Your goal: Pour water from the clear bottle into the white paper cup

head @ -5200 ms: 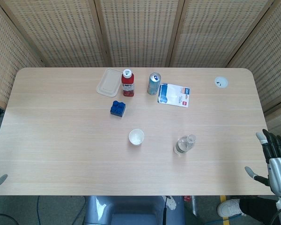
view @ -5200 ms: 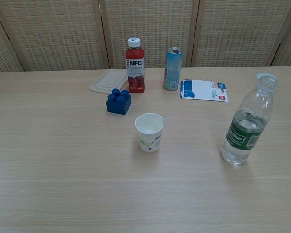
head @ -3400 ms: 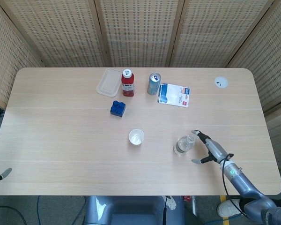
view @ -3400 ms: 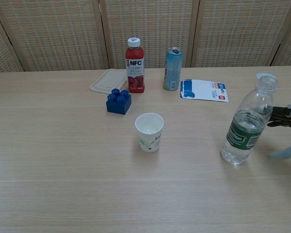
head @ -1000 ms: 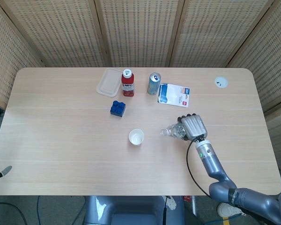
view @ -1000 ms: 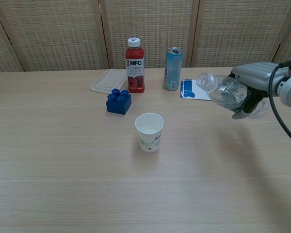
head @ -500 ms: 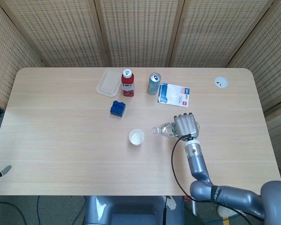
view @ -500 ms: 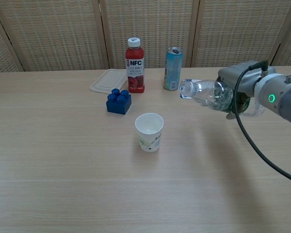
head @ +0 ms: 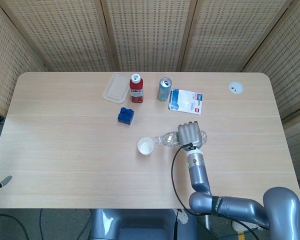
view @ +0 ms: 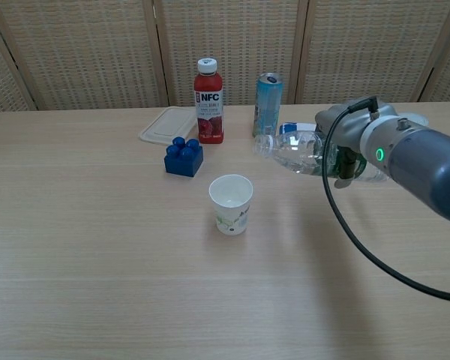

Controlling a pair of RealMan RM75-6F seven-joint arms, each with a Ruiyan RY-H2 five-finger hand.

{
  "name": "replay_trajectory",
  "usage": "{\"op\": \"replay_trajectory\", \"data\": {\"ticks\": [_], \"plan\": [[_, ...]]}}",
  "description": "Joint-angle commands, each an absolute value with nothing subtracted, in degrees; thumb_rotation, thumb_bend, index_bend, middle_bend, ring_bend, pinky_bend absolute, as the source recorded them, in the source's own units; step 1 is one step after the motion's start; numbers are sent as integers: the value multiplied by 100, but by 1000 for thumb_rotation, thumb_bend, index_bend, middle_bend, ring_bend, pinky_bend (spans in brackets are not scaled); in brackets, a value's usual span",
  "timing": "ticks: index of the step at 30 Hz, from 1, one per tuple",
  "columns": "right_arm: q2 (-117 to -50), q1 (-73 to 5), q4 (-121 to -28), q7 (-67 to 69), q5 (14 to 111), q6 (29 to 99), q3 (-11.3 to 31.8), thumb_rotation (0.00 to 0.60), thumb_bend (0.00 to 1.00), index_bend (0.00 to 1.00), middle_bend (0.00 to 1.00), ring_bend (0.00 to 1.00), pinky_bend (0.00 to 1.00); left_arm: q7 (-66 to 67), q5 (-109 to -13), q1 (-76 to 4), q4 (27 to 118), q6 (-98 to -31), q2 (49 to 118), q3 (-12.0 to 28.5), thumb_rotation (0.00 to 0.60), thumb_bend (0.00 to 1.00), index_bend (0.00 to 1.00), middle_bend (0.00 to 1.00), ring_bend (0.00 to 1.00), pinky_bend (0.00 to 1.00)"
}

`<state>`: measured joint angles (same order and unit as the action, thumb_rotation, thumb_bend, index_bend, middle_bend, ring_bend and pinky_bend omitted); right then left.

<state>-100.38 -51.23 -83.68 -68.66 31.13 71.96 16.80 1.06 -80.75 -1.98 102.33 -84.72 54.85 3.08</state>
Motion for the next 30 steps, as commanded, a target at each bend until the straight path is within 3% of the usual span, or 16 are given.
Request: {"op": "replay_trajectory", "data": {"ticks": [1,30], "plan": [[-10150,-5235,-8296,-7042,3035,7337,1651,600,541,581,616,478,624,92,-8062,-208,10225,-8454,5482,313,600,52,0,0,0,0],[-10643,-5648,-7946,-7823,2922,7892,1570,600,543,581,622,487,635,-23,-7960,-274,10221,-8325,5423,333,600,53,0,0,0,0]]}}
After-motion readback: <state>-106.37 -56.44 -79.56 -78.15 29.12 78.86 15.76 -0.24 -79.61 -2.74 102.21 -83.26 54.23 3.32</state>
